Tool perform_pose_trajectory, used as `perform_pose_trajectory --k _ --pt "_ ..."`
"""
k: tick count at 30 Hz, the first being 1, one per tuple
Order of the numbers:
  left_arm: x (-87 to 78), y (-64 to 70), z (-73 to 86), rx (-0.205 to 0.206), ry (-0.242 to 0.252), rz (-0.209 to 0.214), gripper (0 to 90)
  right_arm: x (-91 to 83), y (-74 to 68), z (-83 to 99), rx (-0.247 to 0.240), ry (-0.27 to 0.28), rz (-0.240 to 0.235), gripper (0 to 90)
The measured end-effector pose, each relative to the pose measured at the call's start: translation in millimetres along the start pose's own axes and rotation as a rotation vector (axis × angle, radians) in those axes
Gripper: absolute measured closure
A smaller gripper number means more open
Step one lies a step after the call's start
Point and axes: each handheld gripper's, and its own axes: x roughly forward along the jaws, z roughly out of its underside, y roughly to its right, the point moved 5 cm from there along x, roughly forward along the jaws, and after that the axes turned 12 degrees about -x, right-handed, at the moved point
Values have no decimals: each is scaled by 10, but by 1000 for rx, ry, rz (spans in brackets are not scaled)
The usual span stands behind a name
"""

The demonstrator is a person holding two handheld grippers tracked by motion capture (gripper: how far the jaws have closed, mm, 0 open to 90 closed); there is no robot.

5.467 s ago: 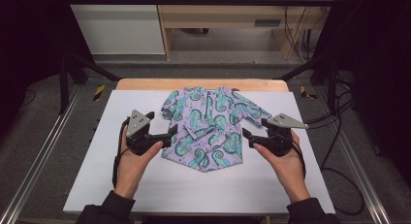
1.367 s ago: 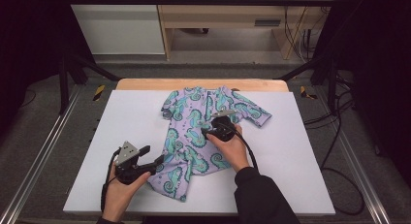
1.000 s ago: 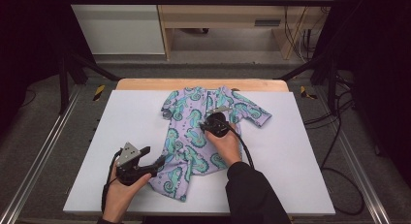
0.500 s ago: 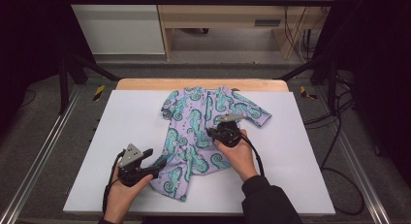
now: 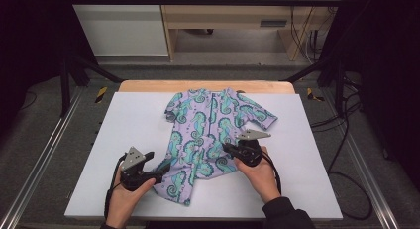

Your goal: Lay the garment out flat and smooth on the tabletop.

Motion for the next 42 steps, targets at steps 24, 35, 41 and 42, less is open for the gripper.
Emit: perform_pose_trajectory --k 24,35,41,42 --pt "-2 0 78 18 -32 -14 186 -795 -128 594 -8 39 7 875" --pt "-14 37 138 29 -52 -19 216 -1031 -230 786 -30 35 16 874" --pt "-29 36 170 30 -56 -19 222 -1099 -292 859 -28 34 12 874" --pt "-29 36 170 30 -56 -19 223 -1103 -304 879 -30 28 12 874"
